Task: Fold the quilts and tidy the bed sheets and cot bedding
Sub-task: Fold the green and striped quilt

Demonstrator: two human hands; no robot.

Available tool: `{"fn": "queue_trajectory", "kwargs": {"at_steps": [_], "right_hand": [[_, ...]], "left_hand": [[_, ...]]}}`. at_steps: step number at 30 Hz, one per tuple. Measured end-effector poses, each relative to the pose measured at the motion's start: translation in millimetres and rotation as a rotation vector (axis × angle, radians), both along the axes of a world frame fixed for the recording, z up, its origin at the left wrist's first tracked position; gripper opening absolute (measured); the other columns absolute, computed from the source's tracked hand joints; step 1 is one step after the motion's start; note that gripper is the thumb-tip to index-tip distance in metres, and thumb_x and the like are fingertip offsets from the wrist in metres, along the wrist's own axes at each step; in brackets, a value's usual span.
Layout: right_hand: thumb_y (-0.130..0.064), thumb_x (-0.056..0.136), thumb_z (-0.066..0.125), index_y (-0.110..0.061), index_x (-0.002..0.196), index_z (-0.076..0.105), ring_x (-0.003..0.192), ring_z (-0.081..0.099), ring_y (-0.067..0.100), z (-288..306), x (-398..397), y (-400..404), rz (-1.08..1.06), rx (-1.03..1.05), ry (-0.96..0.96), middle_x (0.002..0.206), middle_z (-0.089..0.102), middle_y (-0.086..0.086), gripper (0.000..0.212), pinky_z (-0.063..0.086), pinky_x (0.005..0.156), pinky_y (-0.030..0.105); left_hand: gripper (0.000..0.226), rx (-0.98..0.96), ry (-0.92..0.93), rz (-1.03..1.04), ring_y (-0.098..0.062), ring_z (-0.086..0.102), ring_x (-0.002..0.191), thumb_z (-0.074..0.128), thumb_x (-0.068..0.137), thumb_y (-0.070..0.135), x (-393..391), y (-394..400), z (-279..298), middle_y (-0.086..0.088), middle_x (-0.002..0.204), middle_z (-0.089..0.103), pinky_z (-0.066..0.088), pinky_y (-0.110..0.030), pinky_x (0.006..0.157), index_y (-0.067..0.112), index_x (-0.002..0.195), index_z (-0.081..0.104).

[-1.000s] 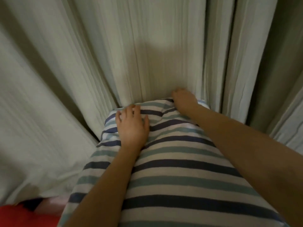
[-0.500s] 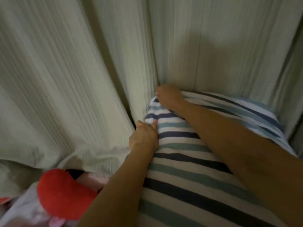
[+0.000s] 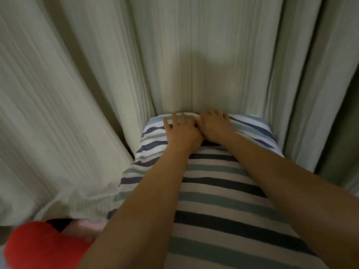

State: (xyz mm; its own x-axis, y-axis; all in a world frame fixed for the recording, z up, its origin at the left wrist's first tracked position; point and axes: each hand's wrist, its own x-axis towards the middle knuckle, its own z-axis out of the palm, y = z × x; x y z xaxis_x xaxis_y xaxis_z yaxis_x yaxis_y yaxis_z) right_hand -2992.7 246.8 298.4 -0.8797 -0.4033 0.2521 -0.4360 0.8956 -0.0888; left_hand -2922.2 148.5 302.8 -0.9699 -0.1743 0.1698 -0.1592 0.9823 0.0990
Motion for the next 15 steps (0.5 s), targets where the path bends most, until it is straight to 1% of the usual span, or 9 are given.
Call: {"fn": "queue_trajectory", "kwargs": {"at_steps": [2,3,6,8,10,11,12,13,15], "right_hand": [[-0.051,0.1,0.02,-0.022,0.152,0.02,0.145,0.016,0.027,-28.5,-0.9,25.5,-0.018,0.094,-0.07,0.159,0.018,0.01,0.06,0.004,0.119,0.046],[-0.052,0.101,0.017,-0.023,0.154,0.014,0.147,0.009,0.025,-40.8,-4.9,42.6,-0.037,0.158,-0.075,0.161,0.01,0.008,0.06,0.0,0.119,0.045],[-0.041,0.103,0.02,-0.018,0.154,0.013,0.148,0.006,0.021,-53.5,-25.4,93.4,-0.219,0.29,-0.068,0.161,0.007,0.005,0.057,0.0,0.119,0.042],[-0.035,0.101,0.029,-0.014,0.151,0.02,0.146,0.011,0.024,-49.6,-31.0,96.6,-0.312,0.283,-0.012,0.16,0.013,0.008,0.055,0.005,0.119,0.045],[-0.036,0.101,0.033,-0.013,0.148,0.029,0.142,0.022,0.027,-44.5,-23.6,69.1,-0.176,0.048,-0.015,0.156,0.024,0.011,0.053,0.014,0.117,0.044],[-0.04,0.101,0.031,-0.015,0.149,0.028,0.143,0.022,0.027,-45.5,-19.2,55.7,-0.045,-0.027,-0.032,0.157,0.024,0.01,0.054,0.013,0.117,0.044],[-0.045,0.102,0.029,-0.018,0.151,0.024,0.145,0.018,0.024,-48.6,-13.0,48.0,0.055,-0.011,-0.083,0.159,0.02,0.008,0.057,0.008,0.118,0.044],[-0.048,0.101,0.025,-0.021,0.153,0.02,0.147,0.012,0.022,-51.2,-11.2,52.0,0.095,0.046,-0.136,0.16,0.014,0.005,0.058,0.003,0.118,0.044],[-0.044,0.103,0.021,-0.018,0.154,0.015,0.148,0.008,0.02,-54.5,-12.6,86.7,-0.015,0.214,-0.193,0.161,0.01,0.004,0.057,0.002,0.119,0.043]], "left_hand": [[0.061,-0.031,-0.105,-0.002,-0.031,-0.009,0.147,0.018,0.101,0.048,-6.4,-2.2,-23.2,-0.002,0.162,-0.004,-0.008,-0.057,0.115,0.024,0.155,0.002],[0.063,-0.024,-0.153,0.021,-0.032,-0.01,0.147,0.015,0.1,0.053,-7.5,-11.2,-36.8,-0.001,0.162,-0.008,-0.008,-0.059,0.115,0.026,0.154,-0.002],[0.071,0.056,-0.265,0.201,-0.039,-0.001,0.146,0.014,0.095,0.065,-2.9,-54.9,-62.7,-0.002,0.162,-0.005,-0.001,-0.064,0.112,0.029,0.154,0.0],[0.066,0.067,-0.158,0.308,-0.039,0.016,0.143,0.021,0.097,0.059,-0.7,-69.7,-62.8,-0.007,0.159,0.015,0.01,-0.064,0.112,0.023,0.152,0.016],[0.055,0.043,0.089,0.16,-0.034,0.033,0.135,0.027,0.098,0.049,-10.2,-55.4,-54.9,-0.011,0.149,0.037,0.022,-0.056,0.111,0.018,0.143,0.035],[0.054,0.034,0.15,0.023,-0.031,0.034,0.135,0.028,0.099,0.049,-16.5,-41.2,-49.5,-0.012,0.147,0.04,0.021,-0.054,0.113,0.019,0.142,0.038],[0.057,0.032,0.126,-0.081,-0.029,0.027,0.14,0.026,0.099,0.051,-20.6,-27.7,-45.0,-0.01,0.152,0.034,0.014,-0.052,0.116,0.021,0.146,0.032],[0.062,0.036,0.008,-0.125,-0.026,0.014,0.146,0.022,0.099,0.055,-20.6,-17.9,-44.9,-0.005,0.159,0.021,0.003,-0.052,0.117,0.023,0.152,0.021],[0.07,0.034,-0.291,-0.06,-0.027,-0.005,0.148,0.015,0.096,0.064,-8.3,-18.4,-57.7,0.001,0.162,-0.002,-0.006,-0.056,0.116,0.027,0.155,0.002]]}}
